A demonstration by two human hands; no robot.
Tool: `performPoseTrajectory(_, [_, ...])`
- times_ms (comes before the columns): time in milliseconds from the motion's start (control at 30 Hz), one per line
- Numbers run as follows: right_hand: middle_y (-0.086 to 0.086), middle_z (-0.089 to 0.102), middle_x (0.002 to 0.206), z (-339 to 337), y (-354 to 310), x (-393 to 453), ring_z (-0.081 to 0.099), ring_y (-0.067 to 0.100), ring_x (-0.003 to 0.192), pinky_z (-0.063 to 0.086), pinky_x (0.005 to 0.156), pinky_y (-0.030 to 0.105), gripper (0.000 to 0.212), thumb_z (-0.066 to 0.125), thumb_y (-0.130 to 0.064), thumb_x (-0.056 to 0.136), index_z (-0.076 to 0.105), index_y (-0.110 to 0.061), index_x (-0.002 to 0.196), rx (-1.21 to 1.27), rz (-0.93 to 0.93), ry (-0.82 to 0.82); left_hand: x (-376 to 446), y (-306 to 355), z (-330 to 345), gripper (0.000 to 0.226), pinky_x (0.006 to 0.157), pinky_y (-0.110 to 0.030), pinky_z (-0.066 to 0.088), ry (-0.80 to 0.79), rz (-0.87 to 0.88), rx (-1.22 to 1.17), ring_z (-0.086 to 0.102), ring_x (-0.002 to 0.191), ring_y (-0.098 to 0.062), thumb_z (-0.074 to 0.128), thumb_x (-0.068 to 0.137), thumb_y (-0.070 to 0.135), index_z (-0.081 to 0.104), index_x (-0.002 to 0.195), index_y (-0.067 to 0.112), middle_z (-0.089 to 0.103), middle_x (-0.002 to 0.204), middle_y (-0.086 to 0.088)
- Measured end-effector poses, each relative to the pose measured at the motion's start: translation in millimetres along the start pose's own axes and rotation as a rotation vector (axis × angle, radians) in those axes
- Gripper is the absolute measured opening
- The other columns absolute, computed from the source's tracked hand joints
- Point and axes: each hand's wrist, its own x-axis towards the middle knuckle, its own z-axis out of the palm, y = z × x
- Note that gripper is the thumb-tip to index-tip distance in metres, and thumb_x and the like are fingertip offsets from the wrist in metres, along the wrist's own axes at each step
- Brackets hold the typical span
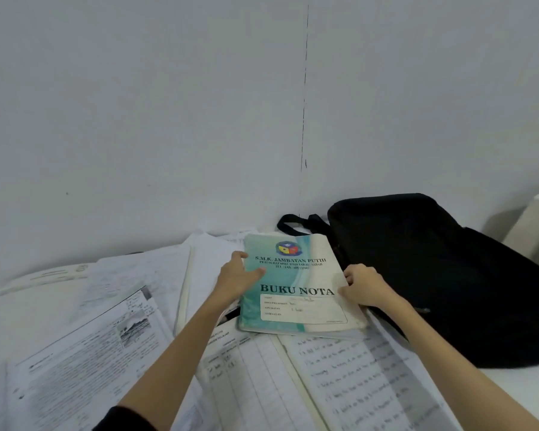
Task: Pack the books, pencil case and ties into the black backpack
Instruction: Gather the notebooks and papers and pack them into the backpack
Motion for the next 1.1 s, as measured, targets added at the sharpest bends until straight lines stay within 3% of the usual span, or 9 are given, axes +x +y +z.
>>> performPoseTrajectory(167, [-0.002, 0.048, 0.076, 16, -11, -9, 0.044, 0.009, 0.063, 0.033, 0.049, 0.019, 0.016, 0.055, -0.022, 0.09, 0.045, -0.012, 0.081, -0.02, -0.034, 0.095, 2, 9, 1, 0.033, 0.068, -0.028, 0.051, -0.129, -0.136, -0.205, 0.064, 0.082, -0.022, 0.061, 0.09, 0.013, 0.057, 0.116, -0.007, 0.066, 0.104, -0.013])
performPoseTrajectory(233, [0.001, 0.055, 0.088, 23, -7, -10, 0.05, 0.011, 0.071, 0.037, 0.055, 0.021, 0.015, 0.056, -0.021, 0.089, 0.053, -0.009, 0.096, 0.084, -0.037, 0.145, -5, 11, 5, 0.021, 0.067, -0.026, 0.054, -0.165, -0.141, -0.326, 0.065, 0.086, -0.023, 0.056, 0.093, 0.007, 0.06, 0.112, 0.0, 0.067, 0.113, -0.015])
performPoseTrajectory(333, [0.009, 0.053, 0.121, 25, -8, -10, 0.054, 0.02, 0.1, 0.045, 0.075, 0.028, 0.054, 0.061, -0.026, 0.087, 0.041, -0.009, 0.134, 0.324, 0.011, 0.184, -14, 11, 1, 0.019, 0.075, -0.035, 0.057, -0.144, -0.096, -0.474, 0.067, 0.089, -0.025, 0.052, 0.094, 0.005, 0.058, 0.112, 0.008, 0.067, 0.113, -0.012])
performPoseTrajectory(467, [0.0, 0.057, 0.105, 18, -34, -12, 0.056, 0.006, 0.081, 0.045, 0.061, 0.02, 0.051, 0.062, -0.031, 0.089, 0.045, -0.006, 0.13, 0.777, -0.029, 0.169, -32, 18, -29, 0.017, 0.086, -0.047, 0.054, 0.014, 0.027, -0.564, 0.067, 0.096, -0.03, 0.049, 0.097, 0.012, 0.059, 0.11, 0.016, 0.069, 0.108, -0.01])
performPoseTrajectory(600, [0.003, 0.068, 0.115, -2, -79, -6, 0.066, 0.018, 0.102, 0.052, 0.091, 0.036, 0.043, 0.063, -0.034, 0.088, 0.057, -0.015, 0.126, 1.126, -0.283, -0.045, -48, 26, -69, 0.017, 0.087, -0.045, 0.053, 0.118, 0.246, -0.606, 0.066, 0.1, -0.026, 0.049, 0.097, 0.017, 0.059, 0.107, 0.027, 0.069, 0.112, -0.005])
performPoseTrajectory(667, [0.002, 0.067, 0.117, -14, -107, -3, 0.064, 0.02, 0.107, 0.048, 0.098, 0.042, 0.042, 0.067, -0.03, 0.086, 0.057, -0.016, 0.124, 1.181, -0.347, -0.022, -50, 27, -93, 0.015, 0.079, -0.037, 0.057, 0.182, 0.31, -0.6, 0.068, 0.096, -0.021, 0.05, 0.096, 0.019, 0.058, 0.104, 0.029, 0.069, 0.109, -0.002])
performPoseTrajectory(800, [-0.001, 0.067, 0.111, -26, -157, -1, 0.063, 0.017, 0.102, 0.051, 0.084, 0.031, 0.034, 0.065, -0.011, 0.087, 0.056, -0.015, 0.119, 1.2, -0.481, 0.037, -44, 22, -131, 0.016, 0.064, -0.021, 0.057, 0.289, 0.366, -0.592, 0.069, 0.083, -0.008, 0.053, 0.095, 0.02, 0.058, 0.11, 0.023, 0.069, 0.102, 0.004])
performPoseTrajectory(900, [0.005, 0.068, 0.108, -20, -177, -3, 0.064, 0.022, 0.099, 0.051, 0.075, 0.03, 0.029, 0.064, -0.006, 0.085, 0.057, -0.017, 0.111, 1.192, -0.526, 0.034, -40, 13, -140, 0.026, 0.064, -0.02, 0.056, 0.343, 0.351, -0.662, 0.07, 0.082, -0.006, 0.057, 0.092, 0.023, 0.058, 0.117, 0.016, 0.07, 0.103, 0.004])
performPoseTrajectory(1100, [-0.001, 0.07, 0.105, -4, -189, 0, 0.065, 0.016, 0.1, 0.05, 0.083, 0.029, 0.035, 0.07, -0.016, 0.083, 0.058, -0.014, 0.116, 1.104, -0.591, 0.04, -27, -5, -147, 0.033, 0.073, -0.03, 0.057, 0.386, 0.281, -0.674, 0.068, 0.096, -0.019, 0.059, 0.089, 0.036, 0.062, 0.114, 0.015, 0.071, 0.105, -0.002])
